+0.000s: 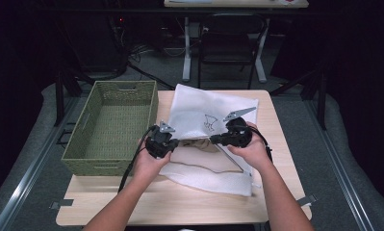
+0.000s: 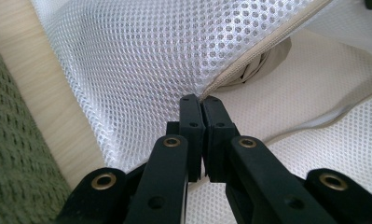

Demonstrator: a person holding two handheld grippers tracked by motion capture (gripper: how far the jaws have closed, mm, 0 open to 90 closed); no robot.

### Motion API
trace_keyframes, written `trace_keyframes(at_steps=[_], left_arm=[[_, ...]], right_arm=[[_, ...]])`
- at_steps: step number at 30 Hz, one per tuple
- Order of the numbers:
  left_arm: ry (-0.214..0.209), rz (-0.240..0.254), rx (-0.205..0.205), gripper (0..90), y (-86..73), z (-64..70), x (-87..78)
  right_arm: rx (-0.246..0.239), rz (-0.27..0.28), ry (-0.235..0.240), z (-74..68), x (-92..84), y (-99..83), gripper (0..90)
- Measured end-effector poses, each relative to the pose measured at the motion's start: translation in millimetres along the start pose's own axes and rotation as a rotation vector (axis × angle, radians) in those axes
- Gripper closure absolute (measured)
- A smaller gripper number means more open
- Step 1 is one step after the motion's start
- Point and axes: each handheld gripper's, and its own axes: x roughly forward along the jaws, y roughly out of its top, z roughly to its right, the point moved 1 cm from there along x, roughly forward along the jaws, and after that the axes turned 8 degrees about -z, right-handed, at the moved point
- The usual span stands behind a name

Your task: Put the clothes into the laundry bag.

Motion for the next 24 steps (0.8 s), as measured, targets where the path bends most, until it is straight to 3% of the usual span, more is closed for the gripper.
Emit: trace_keyframes(at_steps=[15, 21, 24], left_arm=[[-0.016, 0.024, 0.018, 88.4, -18.5, 7.6, -24.7], [-0.035, 0.016, 0.024, 88.4, -27.4, 10.9, -23.7], [-0.054, -0.011, 0.036, 88.1, -34.2, 12.2, -16.5]], right_arm=[[-0.028, -0.008, -0.001, -10.0, 2.1, 2.1, 87.9], [-0.039, -0.025, 0.011, -12.6, 3.4, 1.4, 87.8], [-0.042, -0.036, 0.025, -12.1, 4.7, 0.0, 87.7]])
